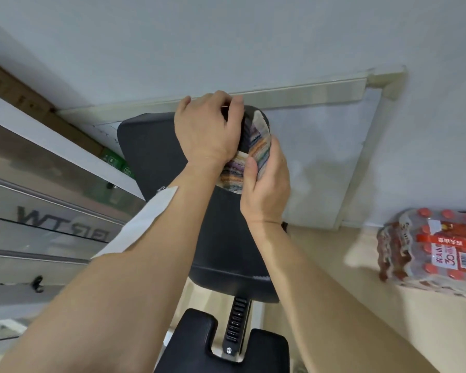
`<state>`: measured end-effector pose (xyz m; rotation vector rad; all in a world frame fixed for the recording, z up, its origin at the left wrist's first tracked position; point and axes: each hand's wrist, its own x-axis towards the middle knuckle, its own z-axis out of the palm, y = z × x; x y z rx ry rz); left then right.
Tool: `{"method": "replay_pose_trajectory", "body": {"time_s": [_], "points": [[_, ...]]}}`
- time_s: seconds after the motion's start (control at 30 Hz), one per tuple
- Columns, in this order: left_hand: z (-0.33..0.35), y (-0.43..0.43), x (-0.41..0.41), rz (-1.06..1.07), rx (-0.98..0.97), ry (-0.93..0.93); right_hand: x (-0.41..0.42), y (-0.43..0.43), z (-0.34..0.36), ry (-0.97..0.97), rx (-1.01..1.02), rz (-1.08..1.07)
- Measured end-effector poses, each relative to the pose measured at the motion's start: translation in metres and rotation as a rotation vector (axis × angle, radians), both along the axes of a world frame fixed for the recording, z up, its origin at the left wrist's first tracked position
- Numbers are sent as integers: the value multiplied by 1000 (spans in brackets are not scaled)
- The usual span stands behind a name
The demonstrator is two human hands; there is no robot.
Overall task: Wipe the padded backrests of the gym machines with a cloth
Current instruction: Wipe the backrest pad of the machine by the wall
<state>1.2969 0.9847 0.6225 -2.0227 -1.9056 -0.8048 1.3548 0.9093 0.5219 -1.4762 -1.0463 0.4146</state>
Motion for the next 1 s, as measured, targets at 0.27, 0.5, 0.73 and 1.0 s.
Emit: {"method": "replay_pose_trajectory", "body": {"time_s": [0.27,0.5,0.73,1.0], "points": [[4,2,2,5,-102,81,-3,-27,-35,-15,-175,44],[-2,-1,5,56,-31,50,-10,-74,-101,20,-302,79],[-8,1,3,50,25,50,-22,-116,-142,387,-639,19],[-8,4,-1,33,31,95,13,-14,0,555,-365,113]]}}
